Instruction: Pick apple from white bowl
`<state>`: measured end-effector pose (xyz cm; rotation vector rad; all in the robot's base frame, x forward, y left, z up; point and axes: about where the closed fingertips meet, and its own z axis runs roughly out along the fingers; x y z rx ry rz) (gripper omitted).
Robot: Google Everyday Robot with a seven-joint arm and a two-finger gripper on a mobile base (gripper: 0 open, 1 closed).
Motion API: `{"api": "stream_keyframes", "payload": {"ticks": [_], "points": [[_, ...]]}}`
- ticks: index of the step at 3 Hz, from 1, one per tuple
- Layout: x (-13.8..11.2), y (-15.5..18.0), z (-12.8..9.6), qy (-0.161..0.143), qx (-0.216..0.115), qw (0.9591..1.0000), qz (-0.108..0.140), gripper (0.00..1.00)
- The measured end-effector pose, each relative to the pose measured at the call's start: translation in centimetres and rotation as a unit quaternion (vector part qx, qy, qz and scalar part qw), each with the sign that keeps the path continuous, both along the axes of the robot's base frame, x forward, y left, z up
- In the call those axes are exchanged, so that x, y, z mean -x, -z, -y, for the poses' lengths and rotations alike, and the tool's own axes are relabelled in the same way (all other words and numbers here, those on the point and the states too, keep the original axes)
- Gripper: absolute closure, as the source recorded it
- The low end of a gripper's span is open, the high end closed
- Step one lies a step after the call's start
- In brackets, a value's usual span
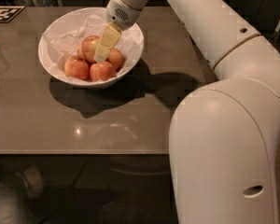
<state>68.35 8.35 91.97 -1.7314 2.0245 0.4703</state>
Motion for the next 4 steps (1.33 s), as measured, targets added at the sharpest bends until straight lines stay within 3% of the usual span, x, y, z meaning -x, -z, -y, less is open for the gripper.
{"api": "stream_keyframes", "payload": {"ticks": [1,4], "points": [[1.1,2.0,-0.2,0.006,-0.035,0.9991,-0.024,0.00],[1.4,0.9,-2.6,-0.003,-0.014,0.9998,-0.012,0.00]]}}
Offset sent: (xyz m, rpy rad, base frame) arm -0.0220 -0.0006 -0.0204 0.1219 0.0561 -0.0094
